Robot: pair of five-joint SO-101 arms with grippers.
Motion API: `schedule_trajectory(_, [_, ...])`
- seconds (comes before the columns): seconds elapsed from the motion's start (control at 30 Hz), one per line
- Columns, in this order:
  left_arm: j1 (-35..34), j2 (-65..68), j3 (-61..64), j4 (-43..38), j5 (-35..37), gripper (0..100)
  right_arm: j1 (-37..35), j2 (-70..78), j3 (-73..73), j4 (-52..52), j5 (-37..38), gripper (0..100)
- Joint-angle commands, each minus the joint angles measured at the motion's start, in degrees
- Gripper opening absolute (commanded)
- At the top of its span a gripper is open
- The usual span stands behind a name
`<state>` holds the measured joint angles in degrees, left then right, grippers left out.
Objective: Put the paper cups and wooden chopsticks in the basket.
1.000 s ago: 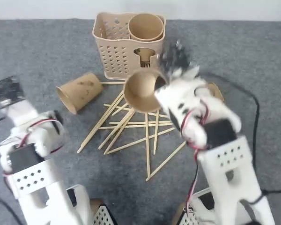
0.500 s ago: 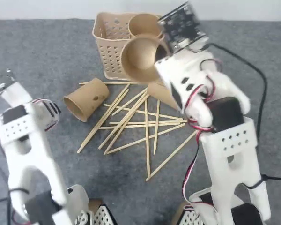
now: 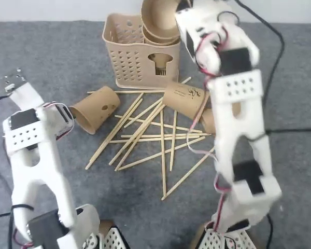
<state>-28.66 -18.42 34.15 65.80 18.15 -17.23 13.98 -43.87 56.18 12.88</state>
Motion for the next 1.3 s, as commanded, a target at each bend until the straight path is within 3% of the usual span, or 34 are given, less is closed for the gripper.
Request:
schedule_trajectory(0.0, [0.4, 0.4, -2.0, -1.8, 1.0, 22, 0.8, 7.0, -11.8, 0.5, -0.6, 0.8])
schedule_trajectory(0.3, [0.5, 1.8, -2.4, -1.6, 1.0, 22, 0.1, 18.2, -32.4, 15.6, -2.1, 0.8])
schedule_trajectory(0.57, [0.4, 1.8, -2.2, -0.7, 1.0, 22, -0.2, 18.9, -35.3, 19.8, -2.2, 1.1])
schedule_trajectory(0.8, [0.5, 1.8, -2.5, 0.5, 1.0, 22, -0.5, 20.5, -33.9, 19.1, -3.9, 16.2])
schedule_trajectory(1.0, [0.5, 1.8, -2.6, 1.3, 1.0, 22, -0.4, 19.2, -36.7, 17.5, -5.5, 21.3])
schedule_trajectory(1.13, [0.4, 1.8, -3.3, 2.1, 1.0, 22, -0.4, 16.0, -42.4, 24.8, -5.9, 21.3])
schedule_trajectory(1.27, [0.4, 1.8, -9.1, 8.8, 1.0, 22, -0.4, 9.5, -52.2, 37.2, -6.8, 21.3])
